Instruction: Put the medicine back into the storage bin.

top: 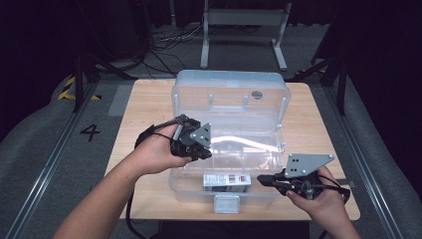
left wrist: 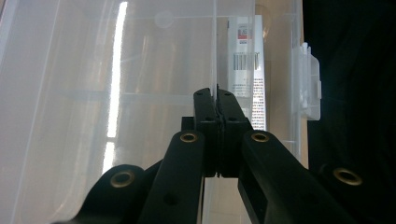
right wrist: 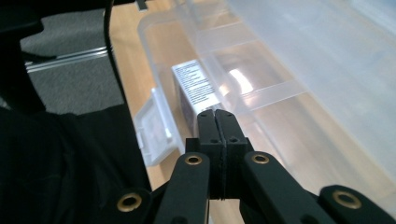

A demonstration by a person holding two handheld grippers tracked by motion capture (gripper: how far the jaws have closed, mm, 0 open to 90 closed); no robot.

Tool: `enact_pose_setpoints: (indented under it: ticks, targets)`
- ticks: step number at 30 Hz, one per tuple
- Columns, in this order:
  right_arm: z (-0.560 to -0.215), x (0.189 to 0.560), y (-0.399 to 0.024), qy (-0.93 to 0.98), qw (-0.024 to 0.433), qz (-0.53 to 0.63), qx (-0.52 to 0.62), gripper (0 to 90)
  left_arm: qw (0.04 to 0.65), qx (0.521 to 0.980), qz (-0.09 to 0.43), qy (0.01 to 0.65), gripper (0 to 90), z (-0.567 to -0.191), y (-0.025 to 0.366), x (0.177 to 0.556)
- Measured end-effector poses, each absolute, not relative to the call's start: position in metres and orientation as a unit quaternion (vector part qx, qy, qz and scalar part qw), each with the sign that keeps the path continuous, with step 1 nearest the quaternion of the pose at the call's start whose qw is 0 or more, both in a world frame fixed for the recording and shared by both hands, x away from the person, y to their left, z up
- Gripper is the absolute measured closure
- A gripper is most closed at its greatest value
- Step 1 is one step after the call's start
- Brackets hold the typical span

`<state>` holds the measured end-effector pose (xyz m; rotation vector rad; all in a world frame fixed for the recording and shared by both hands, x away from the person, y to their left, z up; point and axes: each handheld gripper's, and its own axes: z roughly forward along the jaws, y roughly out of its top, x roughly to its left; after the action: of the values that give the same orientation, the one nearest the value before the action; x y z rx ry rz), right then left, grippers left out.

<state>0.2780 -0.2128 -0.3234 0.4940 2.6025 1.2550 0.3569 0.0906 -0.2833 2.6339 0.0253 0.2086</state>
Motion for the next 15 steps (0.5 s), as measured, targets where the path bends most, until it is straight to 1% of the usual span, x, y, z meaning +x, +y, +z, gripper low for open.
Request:
enact_pose_setpoints:
  ticks: [11,15]
  targets:
    - [-0.312,0.280,-0.228,0.851,0.131,0.468,0.198,90.0,0.259,0.963,0.072,0.010,88.9,-0.286,0.094,0.355]
    - [-0.311,0.281,-0.233,0.842,0.138,0.479,0.206,90.0,0.269,0.960,0.070,0.019,88.8,-0.289,0.095,0.353]
